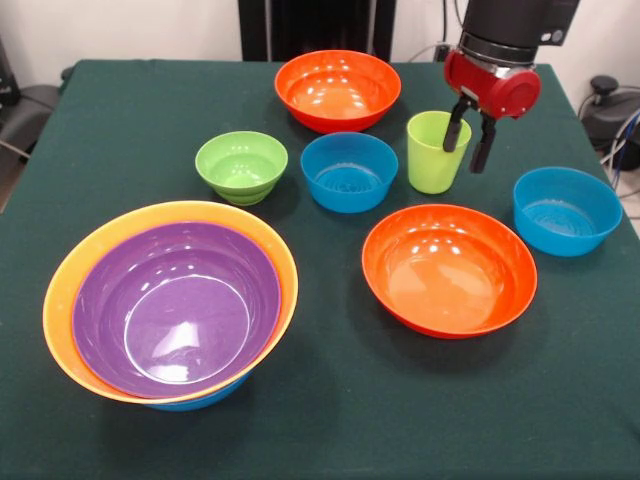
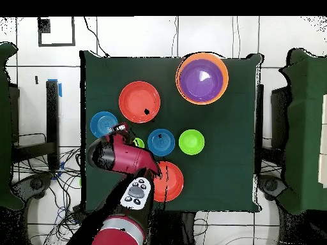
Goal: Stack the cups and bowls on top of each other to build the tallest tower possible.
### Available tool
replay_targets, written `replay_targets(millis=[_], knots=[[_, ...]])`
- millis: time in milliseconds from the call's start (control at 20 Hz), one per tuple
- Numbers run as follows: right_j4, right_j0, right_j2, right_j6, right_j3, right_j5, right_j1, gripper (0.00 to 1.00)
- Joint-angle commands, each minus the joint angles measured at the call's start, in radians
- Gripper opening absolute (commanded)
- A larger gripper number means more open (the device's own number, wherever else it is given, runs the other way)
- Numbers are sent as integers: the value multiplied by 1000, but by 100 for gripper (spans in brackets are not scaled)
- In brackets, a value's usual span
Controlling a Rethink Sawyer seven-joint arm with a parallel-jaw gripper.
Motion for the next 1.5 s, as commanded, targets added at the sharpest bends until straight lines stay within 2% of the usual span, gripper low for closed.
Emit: replay_targets(millis=[50,200,600,1100,1500], knots=[[43,-2,111,189,101,-55,87,100],[53,7,110,190,104,-67,93,100],[44,-21,123,157,107,-114,112,100],[55,11,80,131,116,-6,44,100],[49,4,77,116,118,7,31,100]])
